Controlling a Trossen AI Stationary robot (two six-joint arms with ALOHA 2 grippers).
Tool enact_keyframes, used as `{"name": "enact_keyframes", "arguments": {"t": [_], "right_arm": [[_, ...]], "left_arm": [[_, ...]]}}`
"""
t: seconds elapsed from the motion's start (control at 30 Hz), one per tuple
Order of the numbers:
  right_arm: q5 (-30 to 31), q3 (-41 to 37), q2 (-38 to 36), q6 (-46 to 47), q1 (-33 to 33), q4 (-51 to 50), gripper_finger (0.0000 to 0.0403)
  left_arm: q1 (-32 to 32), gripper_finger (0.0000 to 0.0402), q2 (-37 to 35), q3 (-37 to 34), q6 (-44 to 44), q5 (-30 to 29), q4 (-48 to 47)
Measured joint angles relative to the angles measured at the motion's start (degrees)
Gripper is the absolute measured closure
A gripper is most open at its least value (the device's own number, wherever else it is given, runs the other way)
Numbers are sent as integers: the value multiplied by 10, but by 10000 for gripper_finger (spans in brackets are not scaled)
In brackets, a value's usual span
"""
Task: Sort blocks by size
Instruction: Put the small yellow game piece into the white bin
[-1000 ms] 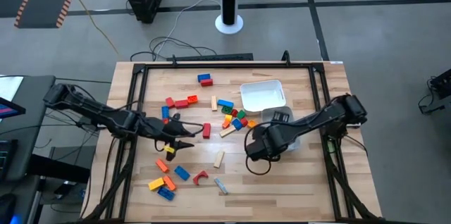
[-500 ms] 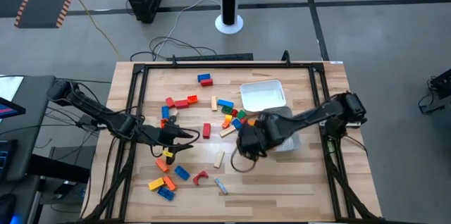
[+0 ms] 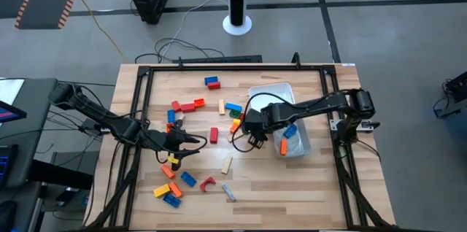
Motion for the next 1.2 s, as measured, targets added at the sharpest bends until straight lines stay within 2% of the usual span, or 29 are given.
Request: {"name": "enact_keyframes", "arguments": {"t": [0.37,0.77,0.93,1.2], "right_arm": [[-22,13,92,-24,-18,-12,149],[-24,11,104,-45,-34,3,153],[-24,10,104,-59,-32,5,184],[-23,11,106,-76,-19,7,278]], "left_arm": [[0,231,0,0,12,0,3],[-1,231,0,0,14,1,0],[-1,231,0,0,13,1,1],[-1,231,0,0,12,1,1]]}}
